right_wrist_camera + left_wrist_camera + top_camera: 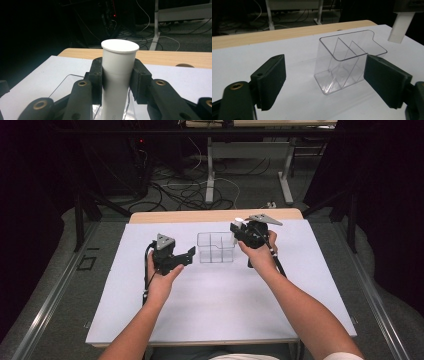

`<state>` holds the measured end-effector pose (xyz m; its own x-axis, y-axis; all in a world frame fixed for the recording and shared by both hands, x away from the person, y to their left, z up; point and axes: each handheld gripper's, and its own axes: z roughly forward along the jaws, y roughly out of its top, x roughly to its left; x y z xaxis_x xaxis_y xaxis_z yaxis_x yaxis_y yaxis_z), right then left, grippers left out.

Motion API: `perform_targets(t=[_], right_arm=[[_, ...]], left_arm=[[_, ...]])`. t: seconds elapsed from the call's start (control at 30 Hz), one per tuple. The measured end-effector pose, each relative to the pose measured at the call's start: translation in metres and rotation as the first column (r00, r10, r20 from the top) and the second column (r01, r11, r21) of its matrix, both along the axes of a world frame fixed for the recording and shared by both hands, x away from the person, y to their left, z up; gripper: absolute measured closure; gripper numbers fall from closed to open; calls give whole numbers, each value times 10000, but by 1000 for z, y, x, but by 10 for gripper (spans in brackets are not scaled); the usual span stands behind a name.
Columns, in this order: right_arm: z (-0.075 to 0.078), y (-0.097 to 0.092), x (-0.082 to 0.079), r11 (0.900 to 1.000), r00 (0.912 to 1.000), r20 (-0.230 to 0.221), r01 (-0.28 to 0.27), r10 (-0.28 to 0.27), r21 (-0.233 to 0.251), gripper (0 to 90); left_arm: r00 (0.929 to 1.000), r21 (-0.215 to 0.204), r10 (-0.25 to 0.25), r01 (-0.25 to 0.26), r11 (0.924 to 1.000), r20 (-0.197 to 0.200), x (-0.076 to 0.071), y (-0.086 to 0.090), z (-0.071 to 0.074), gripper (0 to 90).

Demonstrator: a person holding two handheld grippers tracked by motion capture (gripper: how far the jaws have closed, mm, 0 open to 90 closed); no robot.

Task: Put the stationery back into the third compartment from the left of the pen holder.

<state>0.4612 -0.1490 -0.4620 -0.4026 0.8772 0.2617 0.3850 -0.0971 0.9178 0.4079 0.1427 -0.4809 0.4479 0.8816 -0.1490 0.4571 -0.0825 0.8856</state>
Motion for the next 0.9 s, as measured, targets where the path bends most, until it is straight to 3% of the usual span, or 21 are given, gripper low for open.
perform_targets(t=[0.13, 0.23, 0.4, 0.63, 0.9], right_arm=[[-1, 3, 2, 9999, 9999, 98, -132, 133, -71, 666], [-2, 6, 2, 9994, 9995, 161, -262, 266, -239, 666], [-5, 9, 4, 9988, 9992, 311, -246, 260, -422, 666], [-9, 12, 6, 9978, 9991, 281, -294, 311, -591, 665], [-15, 16, 8, 9936, 9987, 268, -401, 432, -1056, 665]], left_arm=[[9978, -126, 130, -138, 9998, -643, 6, 12, -4, 156], [9962, -228, 336, -355, 9991, -805, 8, 21, -7, 142], [9925, -381, 528, -572, 9976, -1101, 13, 31, -10, 41], [9888, -395, 720, -777, 9962, -1304, 16, 38, -16, 4], [9897, -177, 600, -628, 9979, -1302, 16, 37, -19, 4]])
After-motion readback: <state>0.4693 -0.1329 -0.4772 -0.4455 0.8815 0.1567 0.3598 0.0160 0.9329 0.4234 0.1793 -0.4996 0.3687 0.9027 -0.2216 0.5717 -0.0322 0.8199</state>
